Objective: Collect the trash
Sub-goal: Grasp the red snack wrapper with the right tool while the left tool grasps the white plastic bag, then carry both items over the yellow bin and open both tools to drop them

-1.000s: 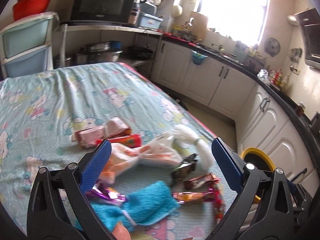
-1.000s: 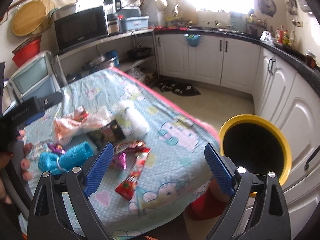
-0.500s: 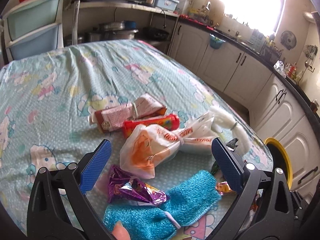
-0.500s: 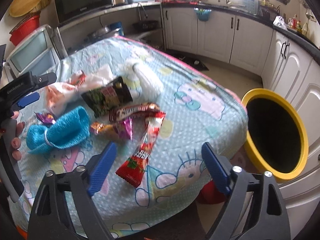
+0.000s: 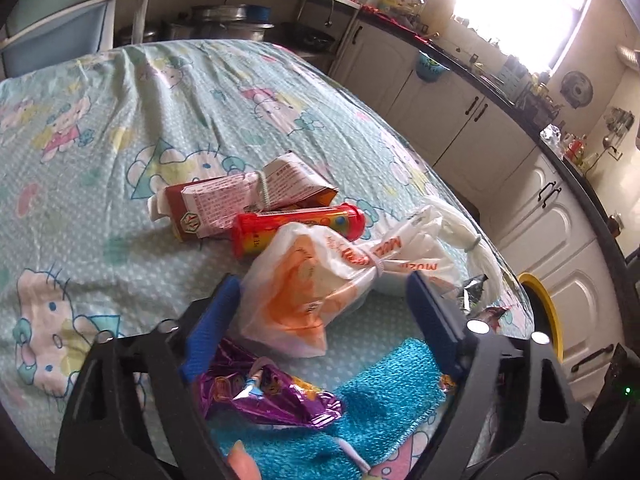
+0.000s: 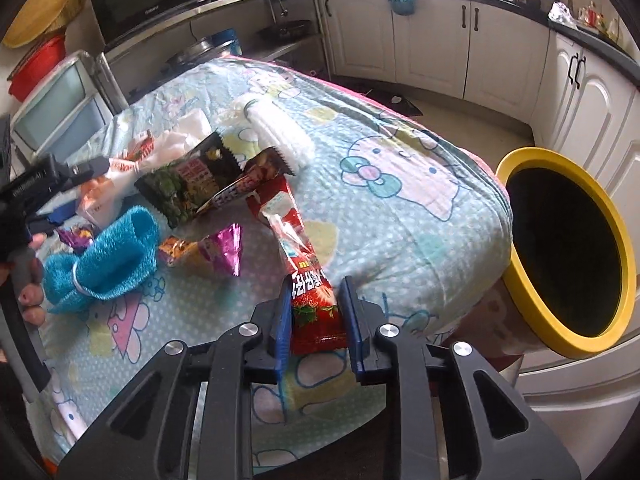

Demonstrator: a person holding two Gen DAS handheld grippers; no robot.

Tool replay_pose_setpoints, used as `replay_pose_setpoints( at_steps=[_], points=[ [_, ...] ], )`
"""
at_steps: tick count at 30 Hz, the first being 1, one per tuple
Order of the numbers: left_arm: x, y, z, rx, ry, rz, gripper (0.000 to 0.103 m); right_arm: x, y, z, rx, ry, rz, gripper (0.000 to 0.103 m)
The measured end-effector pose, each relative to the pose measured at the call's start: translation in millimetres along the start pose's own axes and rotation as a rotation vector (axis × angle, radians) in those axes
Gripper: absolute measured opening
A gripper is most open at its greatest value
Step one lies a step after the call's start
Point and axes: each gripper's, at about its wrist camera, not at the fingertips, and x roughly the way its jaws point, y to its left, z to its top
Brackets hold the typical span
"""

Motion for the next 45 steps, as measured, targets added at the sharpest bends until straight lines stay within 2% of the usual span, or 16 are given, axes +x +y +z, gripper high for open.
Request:
replay_pose_setpoints(
  at_steps=[3, 4, 9, 10, 13, 16, 27, 38, 45],
  points=[
    [2, 8, 0, -0.014, 0.007, 0.013, 0.057, -3, -3, 2, 0.008, -0.014, -0.002, 0.020],
    [2, 10, 0, -0.018, 0.007, 0.014, 0.046, -4, -4, 3, 0.012, -0.017, -0.001, 0.019],
    [0, 17, 2, -0.029, 0.010, 0.012, 0.033, -12, -6, 7, 0.012, -0.043, -0.008, 0.018],
    [-1, 17, 2, -0.024, 0.008, 0.017, 0.027, -14, -7, 7, 0.012, -0.049, -0.009, 0.018],
    [-7, 15, 2, -0.021, -0.006, 0.022, 0.016, -20, -8, 10, 0.013, -0.067, -0.011, 0.018],
    [-15, 11, 2, -0.003, -0.026, 0.028, 0.011, -26, -10, 12, 0.017, -0.086, -0.010, 0.017],
    [-62, -37, 14, 0.106, -0.171, 0.026, 0.007, -55, -22, 15, 0.038, -0.159, -0.012, 0.016],
    [-81, -85, 17, 0.181, -0.227, -0.031, 0.007, -86, -41, 18, 0.078, -0.233, -0.033, 0.015],
    [-79, -120, 17, 0.227, -0.234, -0.081, 0.007, -105, -63, 20, 0.110, -0.275, -0.067, 0.015]
  ],
)
